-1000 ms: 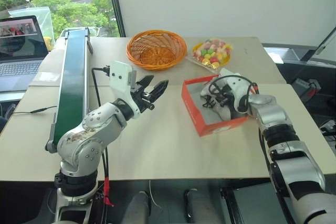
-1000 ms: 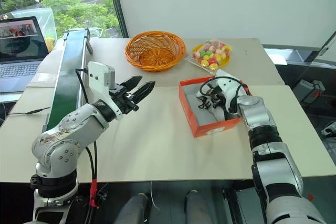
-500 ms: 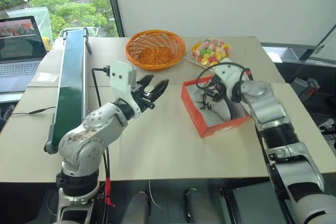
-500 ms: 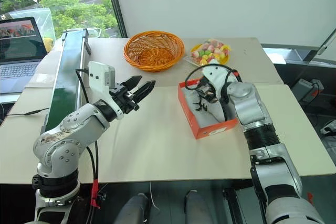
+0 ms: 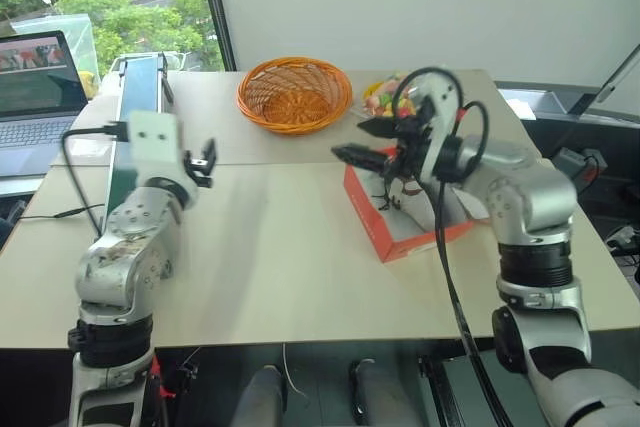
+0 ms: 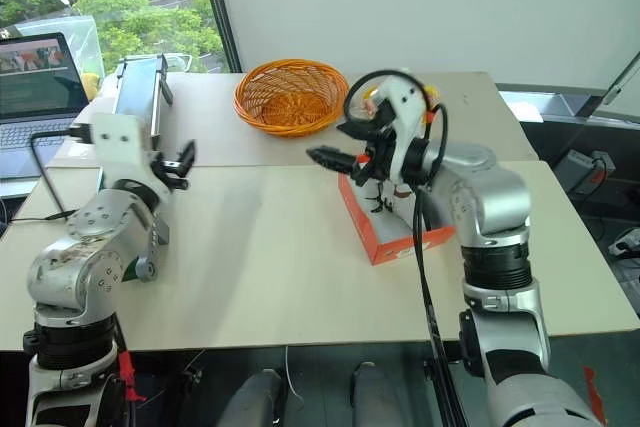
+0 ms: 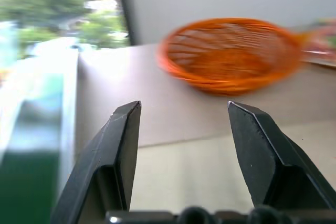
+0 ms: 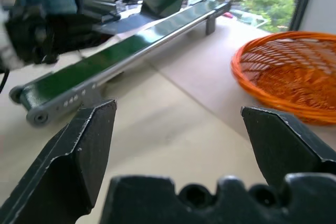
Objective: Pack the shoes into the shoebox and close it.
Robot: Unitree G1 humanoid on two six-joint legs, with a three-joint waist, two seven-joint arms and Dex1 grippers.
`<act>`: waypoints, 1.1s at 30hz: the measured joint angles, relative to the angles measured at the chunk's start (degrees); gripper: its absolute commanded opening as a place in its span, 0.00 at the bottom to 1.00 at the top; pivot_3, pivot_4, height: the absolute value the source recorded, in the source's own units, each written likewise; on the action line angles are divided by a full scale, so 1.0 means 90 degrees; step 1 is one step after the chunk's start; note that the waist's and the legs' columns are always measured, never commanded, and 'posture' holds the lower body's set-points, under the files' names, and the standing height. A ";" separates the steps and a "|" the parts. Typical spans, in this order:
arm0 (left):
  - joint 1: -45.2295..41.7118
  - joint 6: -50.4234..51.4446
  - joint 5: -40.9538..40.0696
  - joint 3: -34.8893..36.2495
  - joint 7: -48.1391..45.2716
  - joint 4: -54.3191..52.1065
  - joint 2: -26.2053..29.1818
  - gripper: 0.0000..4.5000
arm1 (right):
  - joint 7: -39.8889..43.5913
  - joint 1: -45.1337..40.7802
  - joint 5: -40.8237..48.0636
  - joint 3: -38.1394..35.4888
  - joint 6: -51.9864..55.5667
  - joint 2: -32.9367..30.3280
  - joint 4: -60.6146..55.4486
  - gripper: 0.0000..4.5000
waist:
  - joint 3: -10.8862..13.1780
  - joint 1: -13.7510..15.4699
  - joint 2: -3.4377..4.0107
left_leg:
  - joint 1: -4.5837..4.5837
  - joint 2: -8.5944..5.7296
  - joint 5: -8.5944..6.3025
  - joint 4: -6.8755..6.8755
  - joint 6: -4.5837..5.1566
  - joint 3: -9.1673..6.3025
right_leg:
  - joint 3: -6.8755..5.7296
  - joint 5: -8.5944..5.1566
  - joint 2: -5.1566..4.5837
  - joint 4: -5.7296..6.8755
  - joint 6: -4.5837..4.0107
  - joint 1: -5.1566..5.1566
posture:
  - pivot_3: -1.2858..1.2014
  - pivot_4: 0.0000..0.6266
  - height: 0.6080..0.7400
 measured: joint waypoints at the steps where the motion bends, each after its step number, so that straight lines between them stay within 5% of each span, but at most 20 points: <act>1: 0.0071 -0.0039 0.0052 0.0127 0.0002 0.0074 0.0001 0.68 | -0.0005 0.0000 -0.0004 0.0057 -0.0105 0.0095 -0.0005 1.00 | 0.0000 0.0007 0.0000 | 0.0000 0.0000 0.0000 0.0000 0.0000 -0.0001 | -0.0001 0.0000 0.0000 0.0003 0.0000 0.0000 | 0.52 0.24 1.00; 6: 0.0233 -0.0077 0.0054 0.0895 0.0103 0.0281 -0.0276 0.99 | -0.0189 0.0000 -0.0406 0.0409 -0.1139 0.0386 0.0172 1.00 | -0.0001 0.0067 -0.0002 | 0.0000 -0.0001 0.0001 0.0005 -0.0003 -0.0004 | -0.0007 0.0001 -0.0003 0.0001 0.0002 0.0008 | 0.52 0.24 1.00; 15: 0.0403 -0.0376 0.0397 0.0902 0.0009 0.0527 -0.0367 0.99 | -0.0222 0.0212 -0.1092 0.1089 -0.2287 0.0675 0.0753 1.00 | -0.0001 0.0038 -0.0002 | 0.0008 -0.0001 0.0002 0.0004 -0.0006 -0.0003 | -0.0005 0.0002 -0.0002 0.0023 -0.0001 0.0002 | 0.52 0.24 1.00; 33: 0.0045 -0.1266 0.0888 0.0963 -0.0173 0.2094 -0.0244 0.99 | -0.0584 0.0190 -0.1256 0.1016 -0.2729 0.1234 0.1670 1.00 | -0.0001 0.0033 -0.0003 | 0.0020 0.0000 0.0005 0.0004 -0.0009 -0.0006 | -0.0005 0.0003 0.0000 0.0042 -0.0002 0.0003 | 0.52 0.24 1.00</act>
